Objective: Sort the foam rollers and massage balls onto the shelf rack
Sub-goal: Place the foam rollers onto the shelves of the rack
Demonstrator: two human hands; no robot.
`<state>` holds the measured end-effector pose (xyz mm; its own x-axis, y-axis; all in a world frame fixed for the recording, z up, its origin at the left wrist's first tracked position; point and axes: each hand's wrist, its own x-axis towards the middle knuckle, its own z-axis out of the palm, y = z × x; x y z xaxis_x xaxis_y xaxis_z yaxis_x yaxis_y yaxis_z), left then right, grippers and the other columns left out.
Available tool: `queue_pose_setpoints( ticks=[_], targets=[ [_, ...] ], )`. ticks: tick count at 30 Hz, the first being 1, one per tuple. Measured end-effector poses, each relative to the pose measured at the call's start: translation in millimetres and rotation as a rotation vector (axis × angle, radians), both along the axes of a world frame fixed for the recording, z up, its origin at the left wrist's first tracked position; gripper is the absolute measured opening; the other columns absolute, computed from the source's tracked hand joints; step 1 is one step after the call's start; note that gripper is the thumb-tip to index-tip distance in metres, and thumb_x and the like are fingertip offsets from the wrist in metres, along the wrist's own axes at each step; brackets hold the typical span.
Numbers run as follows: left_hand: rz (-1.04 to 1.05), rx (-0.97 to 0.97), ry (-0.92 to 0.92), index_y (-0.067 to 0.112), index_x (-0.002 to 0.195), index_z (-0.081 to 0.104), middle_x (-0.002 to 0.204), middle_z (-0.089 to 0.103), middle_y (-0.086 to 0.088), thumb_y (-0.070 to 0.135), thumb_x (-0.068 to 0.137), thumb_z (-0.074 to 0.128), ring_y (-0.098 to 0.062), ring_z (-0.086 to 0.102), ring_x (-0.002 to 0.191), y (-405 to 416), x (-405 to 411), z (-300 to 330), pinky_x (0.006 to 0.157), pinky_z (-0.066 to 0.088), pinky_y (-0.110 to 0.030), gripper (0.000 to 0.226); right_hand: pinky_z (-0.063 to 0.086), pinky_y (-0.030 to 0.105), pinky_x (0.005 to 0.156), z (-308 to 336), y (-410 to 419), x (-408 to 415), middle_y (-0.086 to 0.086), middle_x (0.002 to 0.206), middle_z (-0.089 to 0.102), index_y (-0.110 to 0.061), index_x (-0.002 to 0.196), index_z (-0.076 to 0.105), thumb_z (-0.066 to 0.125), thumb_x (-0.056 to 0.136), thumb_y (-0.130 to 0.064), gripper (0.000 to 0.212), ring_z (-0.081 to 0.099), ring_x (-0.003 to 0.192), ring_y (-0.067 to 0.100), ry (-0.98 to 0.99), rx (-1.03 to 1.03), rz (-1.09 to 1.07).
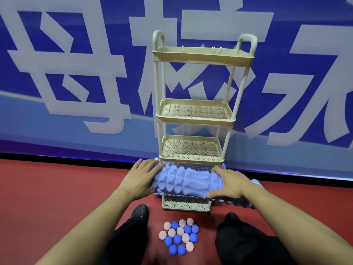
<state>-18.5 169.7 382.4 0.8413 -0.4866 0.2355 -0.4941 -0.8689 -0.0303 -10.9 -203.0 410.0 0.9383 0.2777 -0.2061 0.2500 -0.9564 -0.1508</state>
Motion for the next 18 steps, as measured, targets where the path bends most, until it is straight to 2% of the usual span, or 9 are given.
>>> queue_pose_setpoints(
  ticks=[2,3,5,7,12,18],
  targets=[
    [0.118,-0.054,0.069,0.03,0.156,0.03,0.156,0.037,0.003,0.063,0.081,0.064,-0.021,0.035,0.144,-4,5,-11,0.122,0.023,-0.044,0.089,0.041,0.037,0.072,-12,1,3,-0.011,0.093,0.066,-0.04,0.122,0.041,0.052,0.05,-0.099,0.094,0.059,0.084,0.019,-0.02,-0.036,-0.044],
    [0.163,-0.079,0.09,0.029,0.156,0.029,0.156,0.036,0.002,0.063,0.084,0.062,-0.021,0.034,0.144,-6,7,-17,0.122,0.023,-0.041,0.087,0.041,0.038,0.076,-19,-1,5,-0.009,0.099,0.065,-0.037,0.127,0.041,0.05,0.051,-0.099,0.098,0.059,0.089,0.021,-0.033,-0.074,-0.055],
    [0.233,-0.126,0.119,0.026,0.155,0.032,0.155,0.038,0.001,0.065,0.088,0.057,-0.022,0.037,0.142,-8,12,-28,0.119,0.028,-0.039,0.081,0.04,0.041,0.083,-33,-8,9,-0.001,0.113,0.063,-0.034,0.137,0.037,0.048,0.052,-0.099,0.108,0.058,0.105,0.025,-0.037,-0.16,-0.081],
    [0.306,-0.182,0.163,0.024,0.152,0.036,0.154,0.039,0.0,0.065,0.091,0.052,-0.023,0.039,0.14,-9,17,-38,0.114,0.033,-0.04,0.075,0.037,0.042,0.086,-45,-15,13,0.001,0.117,0.062,-0.037,0.143,0.031,0.047,0.05,-0.098,0.112,0.056,0.112,0.026,-0.012,-0.209,-0.129],
    [0.432,-0.271,0.289,0.023,0.148,0.04,0.149,0.043,-0.001,0.065,0.092,0.05,-0.026,0.045,0.132,-9,30,-58,0.102,0.042,-0.042,0.071,0.035,0.043,0.089,-69,-17,25,0.001,0.119,0.063,-0.035,0.13,0.043,0.05,0.051,-0.096,0.1,0.057,0.113,0.025,-0.018,-0.313,-0.246],
    [0.484,-0.301,0.386,0.021,0.151,0.036,0.149,0.042,-0.003,0.072,0.09,0.045,-0.027,0.046,0.132,-11,45,-78,0.1,0.044,-0.044,0.08,0.037,0.042,0.09,-96,-4,44,0.004,0.119,0.065,-0.033,0.144,0.035,0.046,0.053,-0.098,0.112,0.058,0.113,0.025,-0.017,-0.239,-0.351]
  ],
)
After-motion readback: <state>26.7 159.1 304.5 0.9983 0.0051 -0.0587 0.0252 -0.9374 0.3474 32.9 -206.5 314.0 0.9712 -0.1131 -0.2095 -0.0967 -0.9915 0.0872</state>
